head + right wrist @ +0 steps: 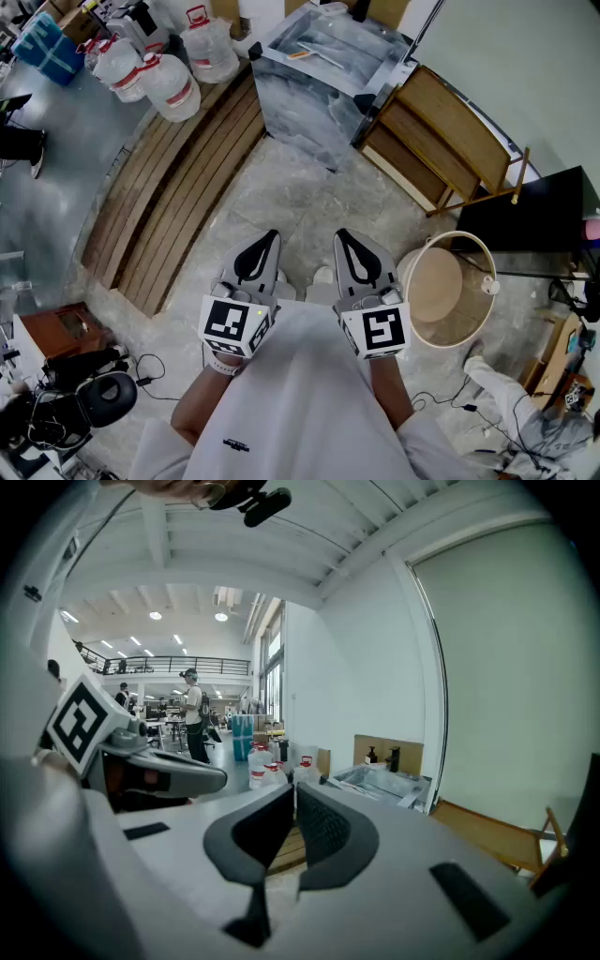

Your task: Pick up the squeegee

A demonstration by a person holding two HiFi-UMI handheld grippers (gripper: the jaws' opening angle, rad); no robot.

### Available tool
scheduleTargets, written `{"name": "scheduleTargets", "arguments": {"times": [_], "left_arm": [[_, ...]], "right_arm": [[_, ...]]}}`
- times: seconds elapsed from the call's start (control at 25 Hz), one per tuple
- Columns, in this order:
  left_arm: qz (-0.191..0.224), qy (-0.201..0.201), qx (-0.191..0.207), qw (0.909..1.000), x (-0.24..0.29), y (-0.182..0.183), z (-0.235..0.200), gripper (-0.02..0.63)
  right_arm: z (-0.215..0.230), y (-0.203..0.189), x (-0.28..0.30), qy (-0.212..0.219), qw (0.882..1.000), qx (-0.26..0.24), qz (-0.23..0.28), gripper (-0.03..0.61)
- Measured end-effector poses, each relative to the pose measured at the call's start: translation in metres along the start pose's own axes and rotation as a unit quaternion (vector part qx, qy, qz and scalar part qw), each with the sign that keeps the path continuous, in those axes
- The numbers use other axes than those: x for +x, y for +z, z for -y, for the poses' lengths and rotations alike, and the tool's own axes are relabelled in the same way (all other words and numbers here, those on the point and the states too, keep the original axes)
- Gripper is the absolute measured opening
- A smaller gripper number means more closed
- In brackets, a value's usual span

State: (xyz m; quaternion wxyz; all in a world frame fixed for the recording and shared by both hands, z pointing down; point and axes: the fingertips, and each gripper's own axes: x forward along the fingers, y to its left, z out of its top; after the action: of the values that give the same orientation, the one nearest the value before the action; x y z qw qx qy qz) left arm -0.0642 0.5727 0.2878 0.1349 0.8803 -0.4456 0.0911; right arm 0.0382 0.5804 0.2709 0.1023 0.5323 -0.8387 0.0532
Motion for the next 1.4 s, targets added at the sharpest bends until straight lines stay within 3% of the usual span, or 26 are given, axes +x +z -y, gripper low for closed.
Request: {"name": "scheduleTargets", "arguments": {"times": [0.28,0.48,0.76,1.12,1.4], "left_arm": [[0.002,0.005,0.011,0.9999,0.036,0.007,0.033,0.005],[-0.013,0.015,0.014,0.9997,0.053,0.000,0.050,0.005],[-0.017,0.042,0.017,0.9988,0.082,0.001,0.052,0.005],[-0.018,0.053,-0.005,0.9984,0.140,0.009,0.004,0.005],[-0.015,0.046,-0.017,0.9987,0.219,0.039,-0.085,0.005]], "right_arm": [[0.060,-0.013,-0.014,-0.014,0.999,0.036,0.012,0.009],[0.091,-0.023,-0.021,0.012,0.999,0.034,0.005,0.009],[0.133,-0.020,-0.015,0.008,0.999,0.030,0.022,0.009],[0.169,-0.009,0.054,0.010,1.000,0.020,0.019,0.009],[0.190,0.008,0.174,0.015,1.000,0.016,0.003,0.009]]}}
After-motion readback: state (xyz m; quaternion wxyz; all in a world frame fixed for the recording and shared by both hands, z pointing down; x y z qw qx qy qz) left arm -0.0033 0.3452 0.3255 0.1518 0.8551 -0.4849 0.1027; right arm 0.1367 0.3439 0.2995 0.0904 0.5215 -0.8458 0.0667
